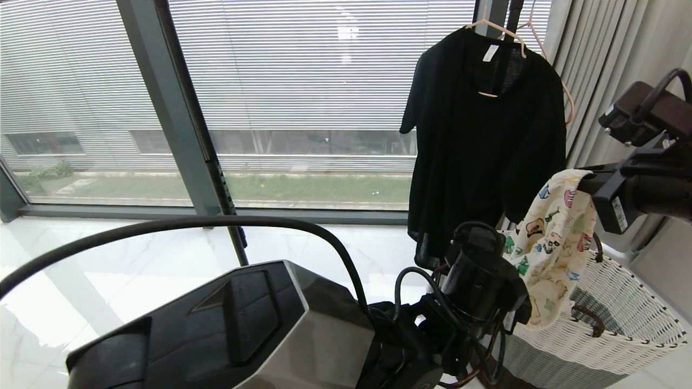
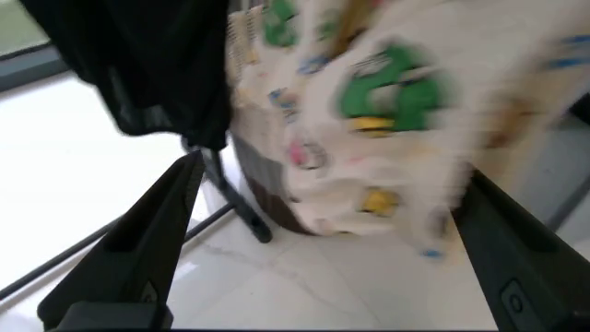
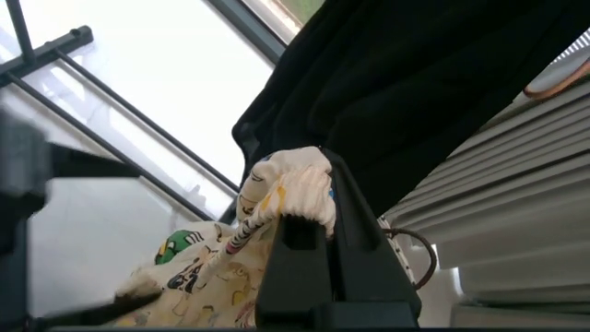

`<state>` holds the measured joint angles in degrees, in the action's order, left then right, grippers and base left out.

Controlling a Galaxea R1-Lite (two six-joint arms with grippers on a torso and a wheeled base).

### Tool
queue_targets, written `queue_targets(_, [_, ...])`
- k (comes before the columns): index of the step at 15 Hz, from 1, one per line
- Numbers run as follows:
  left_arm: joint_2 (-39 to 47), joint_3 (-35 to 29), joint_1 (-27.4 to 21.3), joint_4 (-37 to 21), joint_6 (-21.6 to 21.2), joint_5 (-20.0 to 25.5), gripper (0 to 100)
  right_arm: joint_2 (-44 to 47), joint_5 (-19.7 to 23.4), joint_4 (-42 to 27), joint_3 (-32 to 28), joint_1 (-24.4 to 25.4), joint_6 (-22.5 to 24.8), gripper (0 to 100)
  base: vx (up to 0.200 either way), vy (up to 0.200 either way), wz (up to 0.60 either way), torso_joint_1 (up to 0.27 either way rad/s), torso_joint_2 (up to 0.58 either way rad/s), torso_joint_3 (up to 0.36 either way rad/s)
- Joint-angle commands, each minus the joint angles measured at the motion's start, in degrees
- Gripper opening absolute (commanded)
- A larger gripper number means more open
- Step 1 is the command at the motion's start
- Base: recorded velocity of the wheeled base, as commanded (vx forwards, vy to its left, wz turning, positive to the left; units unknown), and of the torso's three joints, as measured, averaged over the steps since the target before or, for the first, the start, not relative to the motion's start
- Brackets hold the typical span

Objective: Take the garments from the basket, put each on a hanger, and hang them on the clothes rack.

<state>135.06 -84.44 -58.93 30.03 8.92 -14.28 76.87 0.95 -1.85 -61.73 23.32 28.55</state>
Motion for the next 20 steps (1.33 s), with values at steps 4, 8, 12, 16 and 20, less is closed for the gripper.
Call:
queue_targets(4, [3.90, -0.46, 0.48, 0.03, -2.42, -0.05, 100, -1.29, 0.10, -0.08, 0.21, 0.15, 0.01, 0, 0.000, 0.000, 0.00, 0.000, 0.00, 0.000])
queue_targets(8, [3.72, -0.28, 0.66, 0.03, -2.24, -0.23, 0, -1.55, 0.10, -0.08, 0.21, 0.15, 0.01, 0, 0.000, 0.000, 0.00, 0.000, 0.00, 0.000])
queue_targets(12, [-0.50, 2.71, 0.75, 0.38, -1.72, -3.04, 0, 0.47, 0.37, 0.10, 0.12, 0.85, -2.01, 0, 0.000, 0.000, 0.00, 0.000, 0.00, 0.000])
queue_targets(16, [-14.03, 19.41, 1.80, 0.38, -2.07, -3.04, 0, 3.46, 0.63, 0.27, 0.30, 2.61, -2.10, 0, 0.000, 0.000, 0.00, 0.000, 0.00, 0.000])
queue_targets(20, [-31.00, 30.48, 8.92, 0.21, -5.32, -1.19, 0, 6.27, 3.00, 1.41, 0.12, 6.83, -3.24, 0, 0.000, 0.000, 0.00, 0.000, 0.00, 0.000])
